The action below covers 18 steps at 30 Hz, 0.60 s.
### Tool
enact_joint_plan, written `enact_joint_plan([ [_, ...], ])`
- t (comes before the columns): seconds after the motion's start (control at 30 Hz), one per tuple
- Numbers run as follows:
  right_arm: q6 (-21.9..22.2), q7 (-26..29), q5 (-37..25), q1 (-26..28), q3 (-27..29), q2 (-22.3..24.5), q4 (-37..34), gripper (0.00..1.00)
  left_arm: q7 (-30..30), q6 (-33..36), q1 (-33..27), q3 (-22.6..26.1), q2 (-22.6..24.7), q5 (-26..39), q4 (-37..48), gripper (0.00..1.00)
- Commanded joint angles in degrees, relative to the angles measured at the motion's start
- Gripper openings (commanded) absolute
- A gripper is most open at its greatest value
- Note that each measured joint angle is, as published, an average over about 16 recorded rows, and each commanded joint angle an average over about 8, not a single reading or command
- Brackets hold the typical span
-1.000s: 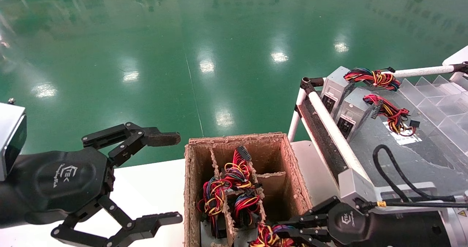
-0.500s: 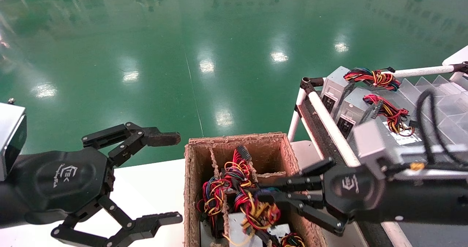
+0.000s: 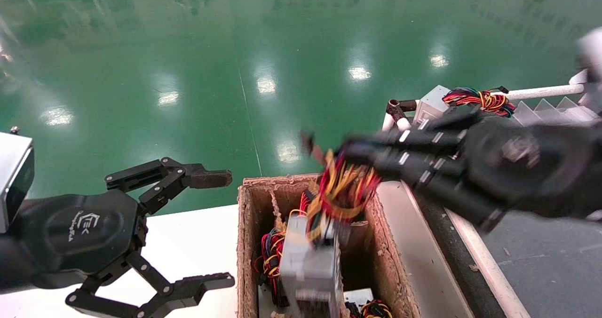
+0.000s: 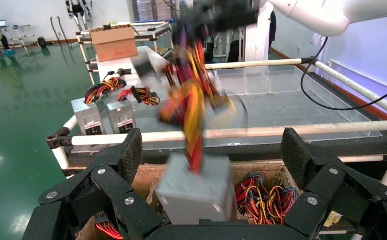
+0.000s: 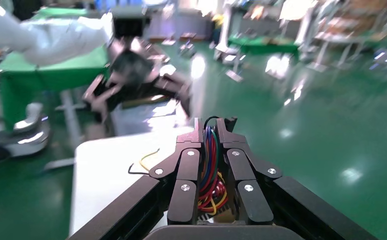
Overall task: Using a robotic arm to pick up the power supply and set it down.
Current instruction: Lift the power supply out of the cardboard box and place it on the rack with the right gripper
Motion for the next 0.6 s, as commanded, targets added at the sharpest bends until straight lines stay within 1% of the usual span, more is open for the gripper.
enact_joint_plan([
  [0.03,1.0,-0.2,1.4,0.0,1.3,1.0,0.6,0.0,0.0,0.0,0.0,0.0,0.0,0.0,0.0,1.0],
  [0.27,4.9,-3.3,4.3,-2.4,5.7,5.3,-1.4,0.0,0.0,0.0,0.0,0.0,0.0,0.0,0.0,1.0],
  [0.4,7.0,-5.6,4.7,-3.9,7.7,7.8,-3.9,0.0,0.0,0.0,0.0,0.0,0.0,0.0,0.0,1.0],
  [0.6,8.9,-9.0,4.9,-6.2,10.0,11.1,-8.3,0.0,0.0,0.0,0.0,0.0,0.0,0.0,0.0,1.0],
])
